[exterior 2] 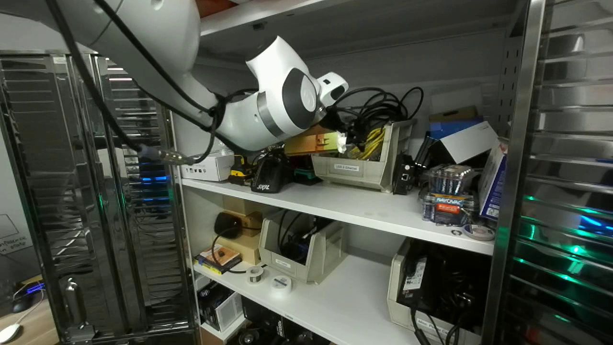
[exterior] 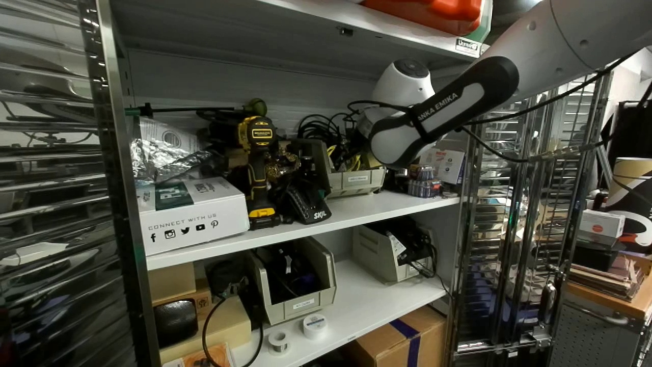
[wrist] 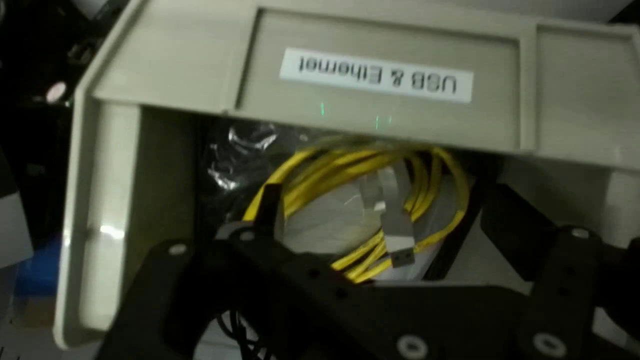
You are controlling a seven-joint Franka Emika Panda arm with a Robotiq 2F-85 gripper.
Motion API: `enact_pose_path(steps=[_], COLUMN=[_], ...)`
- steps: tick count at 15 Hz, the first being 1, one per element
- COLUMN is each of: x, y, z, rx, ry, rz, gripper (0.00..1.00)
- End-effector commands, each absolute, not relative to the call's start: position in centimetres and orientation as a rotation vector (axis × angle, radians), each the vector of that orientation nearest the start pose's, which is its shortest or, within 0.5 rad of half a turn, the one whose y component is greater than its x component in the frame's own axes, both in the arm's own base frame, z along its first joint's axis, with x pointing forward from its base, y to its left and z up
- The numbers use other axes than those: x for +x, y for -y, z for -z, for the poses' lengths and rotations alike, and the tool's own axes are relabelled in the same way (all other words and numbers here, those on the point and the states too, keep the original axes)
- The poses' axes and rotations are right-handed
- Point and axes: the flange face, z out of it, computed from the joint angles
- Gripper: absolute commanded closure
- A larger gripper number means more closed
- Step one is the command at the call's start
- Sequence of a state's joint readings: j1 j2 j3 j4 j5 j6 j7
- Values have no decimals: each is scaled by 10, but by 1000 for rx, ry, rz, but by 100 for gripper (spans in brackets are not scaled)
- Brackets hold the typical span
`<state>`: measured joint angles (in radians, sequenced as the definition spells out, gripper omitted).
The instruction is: Put the white cable in the storage box
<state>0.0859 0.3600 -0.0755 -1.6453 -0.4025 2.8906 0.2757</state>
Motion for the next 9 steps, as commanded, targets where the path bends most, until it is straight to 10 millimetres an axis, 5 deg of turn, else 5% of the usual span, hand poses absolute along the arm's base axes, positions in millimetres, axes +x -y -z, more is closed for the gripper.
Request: enact_pose_path(steps=[1, 6, 9], x=[653, 584, 547], y=[-40, -42, -16], z=[-497, -504, -544], rx=[-2935, -2962, -2876], ry=[148, 183, 175], rz=[1424, 1389, 1626], gripper=[0, 0, 0])
